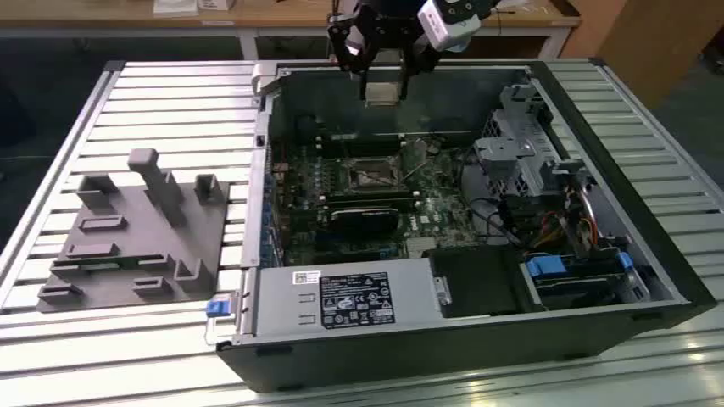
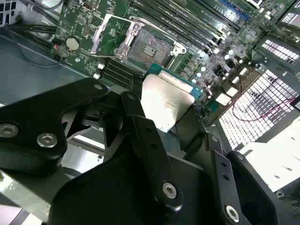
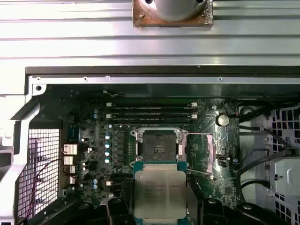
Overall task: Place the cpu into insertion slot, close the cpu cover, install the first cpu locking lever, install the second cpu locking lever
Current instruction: 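Place the cpu into insertion slot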
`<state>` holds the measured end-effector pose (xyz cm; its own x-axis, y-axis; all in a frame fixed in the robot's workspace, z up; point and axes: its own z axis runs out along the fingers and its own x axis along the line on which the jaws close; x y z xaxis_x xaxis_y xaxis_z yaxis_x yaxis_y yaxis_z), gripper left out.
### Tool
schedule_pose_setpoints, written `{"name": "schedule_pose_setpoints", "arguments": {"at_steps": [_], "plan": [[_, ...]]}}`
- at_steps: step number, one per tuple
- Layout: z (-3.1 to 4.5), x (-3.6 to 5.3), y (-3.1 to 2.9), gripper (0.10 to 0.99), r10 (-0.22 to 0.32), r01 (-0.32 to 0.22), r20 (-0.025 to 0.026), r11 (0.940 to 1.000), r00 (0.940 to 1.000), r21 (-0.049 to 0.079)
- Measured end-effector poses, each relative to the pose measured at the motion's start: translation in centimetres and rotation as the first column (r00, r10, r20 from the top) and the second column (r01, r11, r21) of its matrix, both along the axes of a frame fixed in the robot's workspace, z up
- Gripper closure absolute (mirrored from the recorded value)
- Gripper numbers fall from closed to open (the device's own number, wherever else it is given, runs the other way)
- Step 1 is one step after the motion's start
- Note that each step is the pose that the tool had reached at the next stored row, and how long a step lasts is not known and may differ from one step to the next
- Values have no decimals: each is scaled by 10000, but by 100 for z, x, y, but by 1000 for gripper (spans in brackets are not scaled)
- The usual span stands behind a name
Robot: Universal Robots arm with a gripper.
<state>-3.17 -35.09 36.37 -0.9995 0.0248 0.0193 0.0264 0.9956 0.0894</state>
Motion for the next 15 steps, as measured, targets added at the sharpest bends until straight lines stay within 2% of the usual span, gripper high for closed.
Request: {"name": "schedule_pose_setpoints", "arguments": {"at_steps": [15], "plan": [[-30,0,0,549,0,0,-1,10000,10000,-1]]}}
